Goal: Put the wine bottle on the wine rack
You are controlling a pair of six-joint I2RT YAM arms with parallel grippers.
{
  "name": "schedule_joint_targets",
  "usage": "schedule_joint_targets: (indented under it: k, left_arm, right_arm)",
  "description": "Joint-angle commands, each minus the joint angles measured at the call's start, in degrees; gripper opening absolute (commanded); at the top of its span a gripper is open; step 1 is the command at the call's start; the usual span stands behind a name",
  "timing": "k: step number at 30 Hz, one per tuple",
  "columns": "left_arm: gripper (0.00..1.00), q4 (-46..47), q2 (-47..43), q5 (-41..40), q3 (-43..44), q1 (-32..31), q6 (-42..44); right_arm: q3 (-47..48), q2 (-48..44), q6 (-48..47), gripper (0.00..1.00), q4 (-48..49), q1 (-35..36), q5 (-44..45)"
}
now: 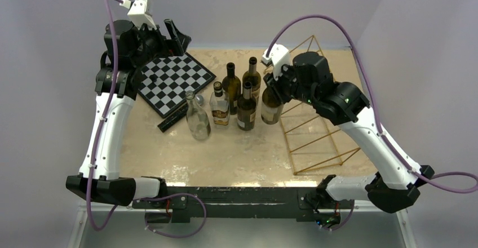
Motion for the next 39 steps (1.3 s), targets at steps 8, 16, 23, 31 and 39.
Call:
schedule_joint_targets:
  k: [8, 16, 23, 31, 39]
  left_arm:
    - [0.99, 0.5, -2.7, -0.1, -0.6, 0.0, 0.2]
    - [0.99, 0.7, -2.9, -1.0, -0.3, 0.0, 0.2]
    - [0.99, 1.8, -1.4, 2.6, 0.0, 0.0, -2.5]
    - [0.99, 1.9, -0.6, 1.8, 0.9, 0.0, -2.6]
    - [0.99, 1.5, 0.4, 1.5, 1.4, 0.0, -2.7]
  right_arm:
    - [16.8, 10.2, 0.6, 0.0, 9.7, -12.4, 9.1]
    - [24.3, 18.9, 9.3, 0.0, 11.8, -21.0, 3.4]
    - [28.6, 26.4, 15.8, 0.0, 15.4, -23.8, 5.0]
    - [30.7, 31.5, 21.9, 0.0, 19.6, -27.8, 2.8]
    - [28.1, 34.6, 26.4, 0.0, 26.5, -30.5, -2.6]
